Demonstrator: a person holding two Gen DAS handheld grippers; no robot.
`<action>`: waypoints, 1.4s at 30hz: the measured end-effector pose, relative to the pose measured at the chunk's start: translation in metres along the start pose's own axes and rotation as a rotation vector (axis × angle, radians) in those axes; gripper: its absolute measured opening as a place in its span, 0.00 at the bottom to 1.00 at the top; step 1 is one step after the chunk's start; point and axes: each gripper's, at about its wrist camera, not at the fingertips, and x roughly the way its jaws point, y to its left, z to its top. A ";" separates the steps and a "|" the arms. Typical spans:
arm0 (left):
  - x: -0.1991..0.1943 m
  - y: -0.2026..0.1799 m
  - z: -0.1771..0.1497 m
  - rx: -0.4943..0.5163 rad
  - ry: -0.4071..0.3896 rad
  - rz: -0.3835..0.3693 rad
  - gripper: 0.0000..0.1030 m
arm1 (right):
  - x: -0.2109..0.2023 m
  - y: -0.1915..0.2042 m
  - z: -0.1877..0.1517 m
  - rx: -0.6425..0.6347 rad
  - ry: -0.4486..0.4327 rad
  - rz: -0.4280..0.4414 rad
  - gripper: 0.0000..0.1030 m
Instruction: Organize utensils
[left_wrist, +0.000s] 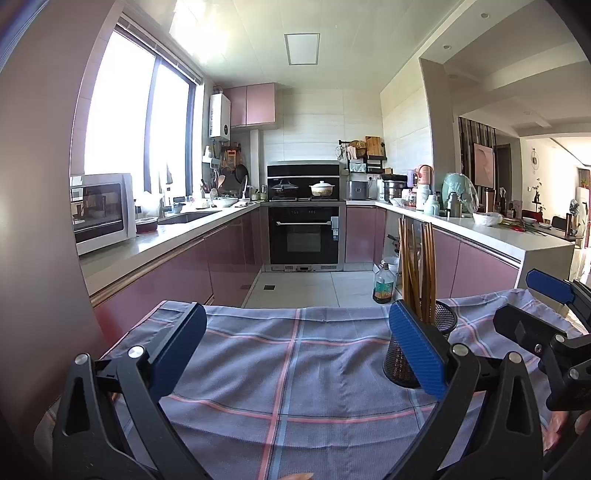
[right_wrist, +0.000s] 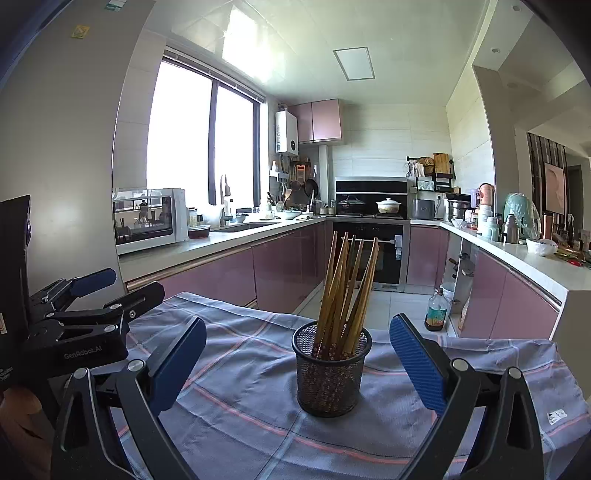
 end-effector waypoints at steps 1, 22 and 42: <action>0.000 0.000 0.000 0.000 -0.001 0.000 0.95 | 0.000 0.000 0.000 0.000 0.000 0.002 0.93; -0.004 0.002 0.003 0.002 -0.009 -0.002 0.95 | -0.001 0.003 -0.003 -0.001 -0.005 0.005 0.93; -0.004 0.002 0.002 0.003 -0.009 0.000 0.95 | 0.000 0.005 -0.002 0.001 -0.006 0.005 0.93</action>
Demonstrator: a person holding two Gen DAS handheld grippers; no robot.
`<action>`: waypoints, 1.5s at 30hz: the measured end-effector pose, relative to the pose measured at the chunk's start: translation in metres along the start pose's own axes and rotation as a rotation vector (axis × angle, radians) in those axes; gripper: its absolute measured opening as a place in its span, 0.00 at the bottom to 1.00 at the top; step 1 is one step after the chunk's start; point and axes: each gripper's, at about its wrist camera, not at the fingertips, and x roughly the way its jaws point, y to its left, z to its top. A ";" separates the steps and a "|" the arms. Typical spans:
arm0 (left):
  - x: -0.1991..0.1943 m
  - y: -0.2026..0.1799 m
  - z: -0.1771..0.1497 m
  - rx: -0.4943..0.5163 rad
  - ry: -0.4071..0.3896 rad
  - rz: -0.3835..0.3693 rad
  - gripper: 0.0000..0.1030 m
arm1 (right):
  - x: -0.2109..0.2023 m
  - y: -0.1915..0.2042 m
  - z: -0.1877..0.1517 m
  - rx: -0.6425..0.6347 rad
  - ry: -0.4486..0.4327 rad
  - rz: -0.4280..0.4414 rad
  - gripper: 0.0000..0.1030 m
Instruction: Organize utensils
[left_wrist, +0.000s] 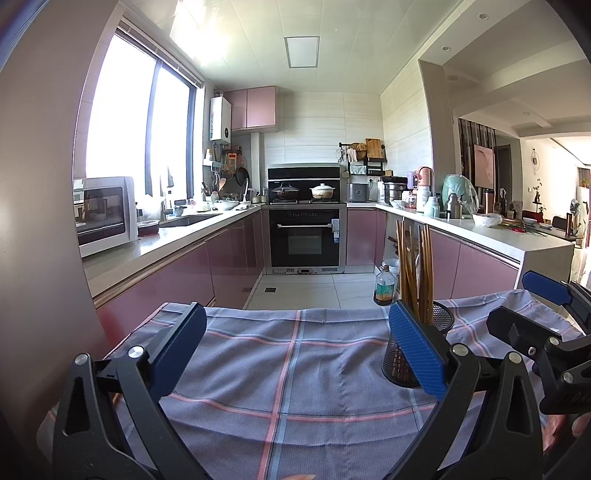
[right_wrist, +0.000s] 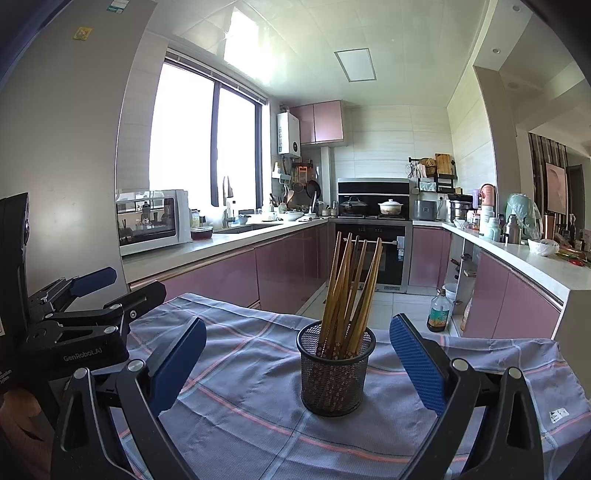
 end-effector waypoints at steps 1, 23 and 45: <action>0.000 0.000 0.000 0.000 0.000 0.002 0.95 | 0.000 0.000 0.000 0.000 0.001 0.000 0.93; -0.003 0.000 -0.003 0.002 0.003 -0.003 0.95 | -0.001 0.001 -0.001 0.003 0.000 -0.003 0.93; -0.003 -0.001 -0.003 0.003 0.003 -0.001 0.95 | -0.001 0.001 0.000 0.005 -0.003 -0.004 0.93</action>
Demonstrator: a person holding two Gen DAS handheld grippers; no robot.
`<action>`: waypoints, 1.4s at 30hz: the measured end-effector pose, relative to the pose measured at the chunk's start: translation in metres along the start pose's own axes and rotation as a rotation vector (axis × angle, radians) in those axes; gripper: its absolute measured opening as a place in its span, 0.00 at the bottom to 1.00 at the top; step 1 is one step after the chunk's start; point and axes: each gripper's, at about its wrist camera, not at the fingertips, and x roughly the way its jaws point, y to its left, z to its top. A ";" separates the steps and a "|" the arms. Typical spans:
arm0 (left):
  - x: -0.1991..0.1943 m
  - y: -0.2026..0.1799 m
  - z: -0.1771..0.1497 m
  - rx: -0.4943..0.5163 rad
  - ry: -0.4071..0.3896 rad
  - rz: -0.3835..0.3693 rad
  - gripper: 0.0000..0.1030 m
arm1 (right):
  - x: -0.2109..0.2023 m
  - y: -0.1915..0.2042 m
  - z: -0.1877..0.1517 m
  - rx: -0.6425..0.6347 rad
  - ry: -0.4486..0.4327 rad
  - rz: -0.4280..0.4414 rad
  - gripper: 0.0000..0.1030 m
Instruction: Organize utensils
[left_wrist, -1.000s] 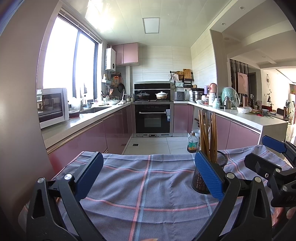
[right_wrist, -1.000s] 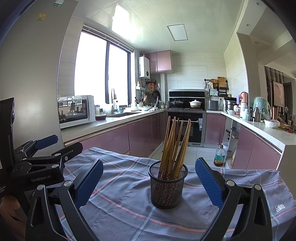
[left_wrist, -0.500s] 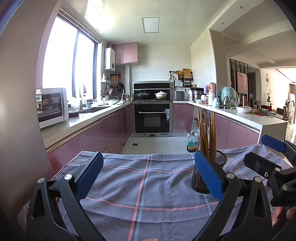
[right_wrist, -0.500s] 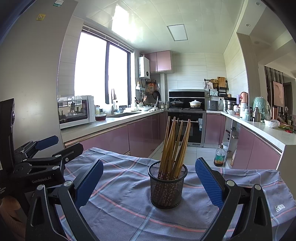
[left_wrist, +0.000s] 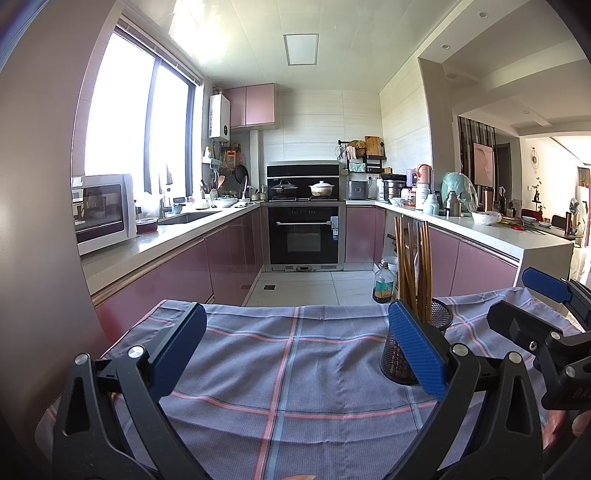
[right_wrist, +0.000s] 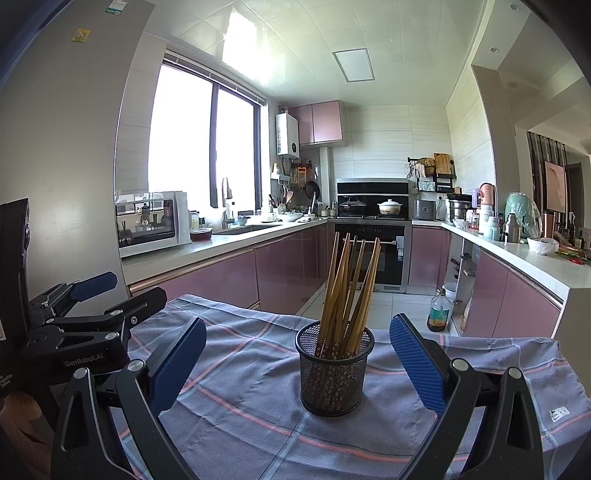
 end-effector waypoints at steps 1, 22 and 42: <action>0.000 0.000 0.000 0.000 0.001 -0.001 0.95 | 0.000 0.000 0.000 0.000 -0.001 0.000 0.93; 0.000 0.000 0.000 0.000 0.004 -0.004 0.95 | 0.003 0.000 0.002 0.005 0.001 0.002 0.93; 0.008 -0.003 -0.011 -0.013 0.042 -0.012 0.95 | 0.006 -0.002 -0.004 0.002 0.023 -0.001 0.93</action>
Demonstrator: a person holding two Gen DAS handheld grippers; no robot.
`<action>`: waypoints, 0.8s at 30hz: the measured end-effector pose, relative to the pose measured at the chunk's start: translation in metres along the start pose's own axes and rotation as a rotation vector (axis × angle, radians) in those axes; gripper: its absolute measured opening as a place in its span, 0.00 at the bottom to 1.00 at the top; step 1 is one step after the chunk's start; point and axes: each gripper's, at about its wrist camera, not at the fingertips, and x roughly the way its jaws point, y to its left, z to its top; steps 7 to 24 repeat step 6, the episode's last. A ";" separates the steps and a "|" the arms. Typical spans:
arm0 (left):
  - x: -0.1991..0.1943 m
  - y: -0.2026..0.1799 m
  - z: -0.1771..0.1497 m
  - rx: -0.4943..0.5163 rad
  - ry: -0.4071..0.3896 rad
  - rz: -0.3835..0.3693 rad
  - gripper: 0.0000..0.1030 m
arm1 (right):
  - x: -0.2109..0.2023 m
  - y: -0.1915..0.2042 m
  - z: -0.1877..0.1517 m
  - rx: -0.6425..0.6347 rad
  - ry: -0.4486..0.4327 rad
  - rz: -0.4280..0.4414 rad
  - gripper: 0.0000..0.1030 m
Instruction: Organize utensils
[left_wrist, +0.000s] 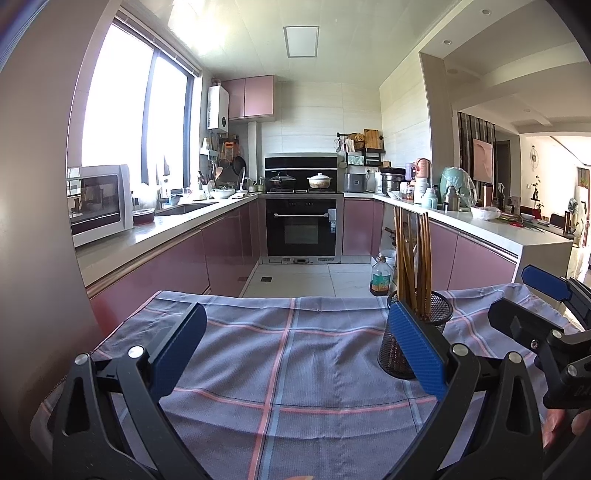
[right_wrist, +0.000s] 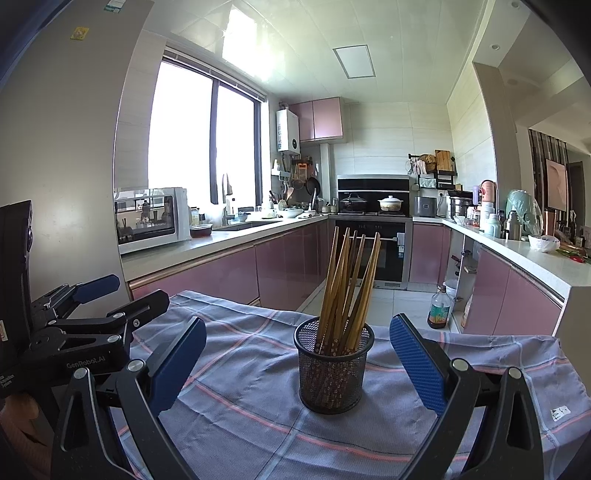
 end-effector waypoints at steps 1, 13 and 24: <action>0.002 0.001 -0.002 -0.005 0.015 -0.001 0.95 | 0.001 -0.002 -0.002 0.000 0.010 -0.006 0.93; 0.021 0.009 -0.011 -0.034 0.094 -0.007 0.95 | 0.015 -0.032 -0.022 0.014 0.124 -0.070 0.93; 0.021 0.009 -0.011 -0.034 0.094 -0.007 0.95 | 0.015 -0.032 -0.022 0.014 0.124 -0.070 0.93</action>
